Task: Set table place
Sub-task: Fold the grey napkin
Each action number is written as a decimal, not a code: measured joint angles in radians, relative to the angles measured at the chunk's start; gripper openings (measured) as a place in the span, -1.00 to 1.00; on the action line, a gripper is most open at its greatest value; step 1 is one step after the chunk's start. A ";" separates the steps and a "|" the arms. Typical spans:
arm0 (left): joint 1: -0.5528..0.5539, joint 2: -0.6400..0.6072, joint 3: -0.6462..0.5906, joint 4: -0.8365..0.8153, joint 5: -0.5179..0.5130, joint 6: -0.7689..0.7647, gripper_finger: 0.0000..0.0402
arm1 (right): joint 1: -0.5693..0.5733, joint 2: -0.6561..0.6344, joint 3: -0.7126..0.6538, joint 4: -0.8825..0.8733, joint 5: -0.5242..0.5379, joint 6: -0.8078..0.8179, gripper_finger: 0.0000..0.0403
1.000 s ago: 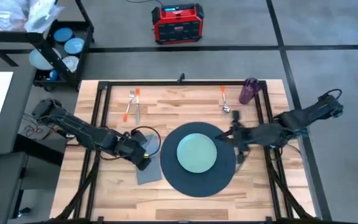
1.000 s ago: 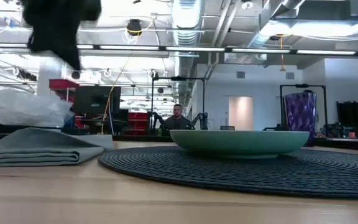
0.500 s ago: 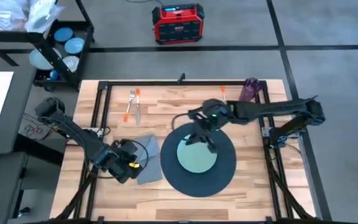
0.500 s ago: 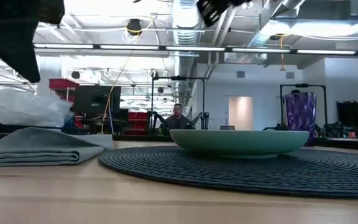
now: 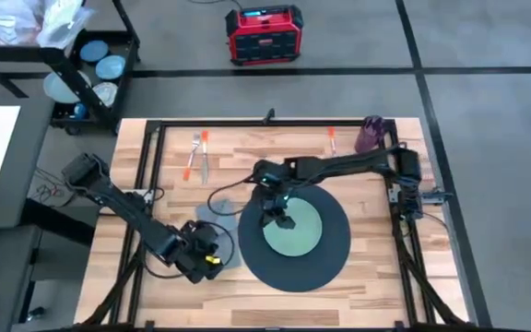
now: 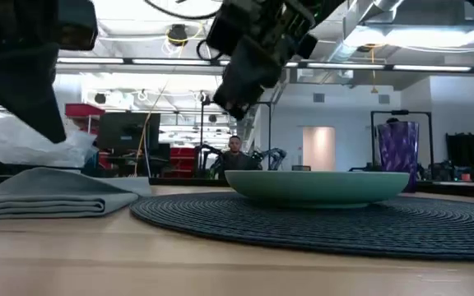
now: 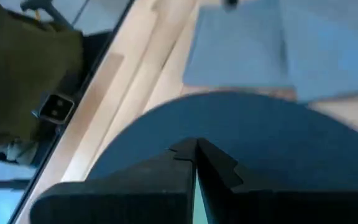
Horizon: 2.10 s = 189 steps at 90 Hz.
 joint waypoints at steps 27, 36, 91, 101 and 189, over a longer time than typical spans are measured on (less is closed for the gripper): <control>0.018 0.082 0.000 -0.019 0.028 -0.015 -1.00 | 0.003 0.051 0.126 0.030 -0.010 -0.074 -1.00; 0.028 0.087 0.000 0.007 0.030 -0.006 -1.00 | 0.004 0.053 0.173 0.033 -0.002 -0.077 -0.97; 0.050 0.087 0.000 0.033 0.086 0.004 -1.00 | 0.013 0.385 0.397 -0.021 0.084 -0.097 -0.44; 0.051 0.087 0.000 0.034 0.091 0.004 -1.00 | 0.016 0.381 0.429 -0.013 0.078 -0.119 -0.44; 0.057 0.086 0.000 0.132 0.090 -0.023 -1.00 | 0.015 0.504 0.442 0.091 0.056 -0.055 -0.44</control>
